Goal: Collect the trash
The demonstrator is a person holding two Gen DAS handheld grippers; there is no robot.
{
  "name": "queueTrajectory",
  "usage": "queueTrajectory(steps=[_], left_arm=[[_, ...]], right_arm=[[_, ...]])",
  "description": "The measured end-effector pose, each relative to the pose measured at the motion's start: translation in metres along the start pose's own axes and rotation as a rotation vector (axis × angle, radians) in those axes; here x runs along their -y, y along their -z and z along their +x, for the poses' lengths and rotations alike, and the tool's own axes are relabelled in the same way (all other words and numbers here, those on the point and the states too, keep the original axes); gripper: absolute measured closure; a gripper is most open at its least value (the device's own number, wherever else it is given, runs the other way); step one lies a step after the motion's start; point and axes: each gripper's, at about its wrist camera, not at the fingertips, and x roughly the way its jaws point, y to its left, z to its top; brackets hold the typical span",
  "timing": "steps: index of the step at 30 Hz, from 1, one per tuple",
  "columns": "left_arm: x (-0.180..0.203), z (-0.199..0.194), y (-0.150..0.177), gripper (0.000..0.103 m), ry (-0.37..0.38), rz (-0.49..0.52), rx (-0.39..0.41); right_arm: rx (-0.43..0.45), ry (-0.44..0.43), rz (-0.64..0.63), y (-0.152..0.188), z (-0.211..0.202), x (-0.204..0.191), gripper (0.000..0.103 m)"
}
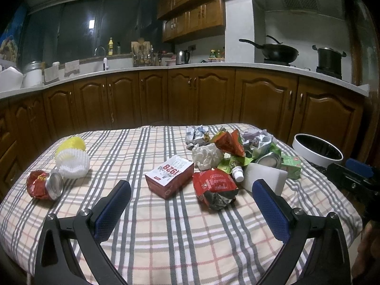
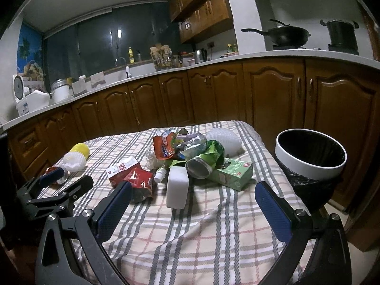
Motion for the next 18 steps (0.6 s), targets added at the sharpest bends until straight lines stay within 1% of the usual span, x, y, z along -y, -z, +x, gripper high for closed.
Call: queueTrajectory(steps=[6, 12, 17, 18], left_arm=[[0.0003, 0.0006, 0.0007, 0.001, 0.002, -0.001, -0.004], [0.0009, 0.0008, 0.0008, 0.001, 0.000, 0.001, -0.004], [0.0003, 0.0014, 0.0025, 0.001, 0.001, 0.002, -0.007], [-0.0001, 0.0012, 0.0030, 0.001, 0.001, 0.002, -0.008]], right_arm=[[-0.002, -0.004, 0.006, 0.0003, 0.0009, 0.0005, 0.000], [-0.042, -0.037, 0.051, 0.0020, 0.0065, 0.0068, 0.000], [-0.025, -0.036, 0.034, 0.0021, 0.0020, 0.0027, 0.000], [-0.024, -0.038, 0.029, 0.0013, 0.0019, 0.0015, 0.002]])
